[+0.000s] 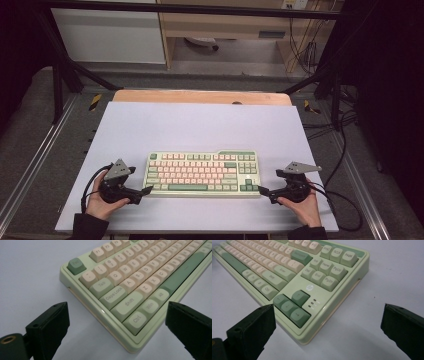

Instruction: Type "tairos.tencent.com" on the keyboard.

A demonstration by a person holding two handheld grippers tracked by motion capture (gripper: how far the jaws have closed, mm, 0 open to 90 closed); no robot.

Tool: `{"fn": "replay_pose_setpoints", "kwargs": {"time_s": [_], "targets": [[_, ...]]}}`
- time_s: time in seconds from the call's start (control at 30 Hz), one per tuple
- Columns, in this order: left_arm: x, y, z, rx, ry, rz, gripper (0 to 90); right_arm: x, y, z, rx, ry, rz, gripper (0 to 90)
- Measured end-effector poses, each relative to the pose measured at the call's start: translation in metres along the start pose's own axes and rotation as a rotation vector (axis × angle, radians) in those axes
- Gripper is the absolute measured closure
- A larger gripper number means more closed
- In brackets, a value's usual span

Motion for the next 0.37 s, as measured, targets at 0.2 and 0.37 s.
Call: {"fn": "replay_pose_setpoints", "kwargs": {"time_s": [0.2,0.37], "targets": [[0.0042,-0.0044,-0.0036,-0.012,-0.014,0.011,5.6,0.0047,0.0023,-0.0008,-0.011,-0.003,-0.019,0.4],[0.005,-0.0024,-0.0022,-0.001,-0.003,0.004,6.0,0.0055,0.002,-0.0004,-0.007,-0.013,-0.027,0.4]]}}
Point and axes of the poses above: each handheld gripper's, and its own axes: y roughly forward along the jaws, x roughly out of its underside, z roughly to its right, the point moved 2 cm from there along y, roughly forward along the jaws, and after that the axes turned 3 degrees about -z, right-handed, at the moved point
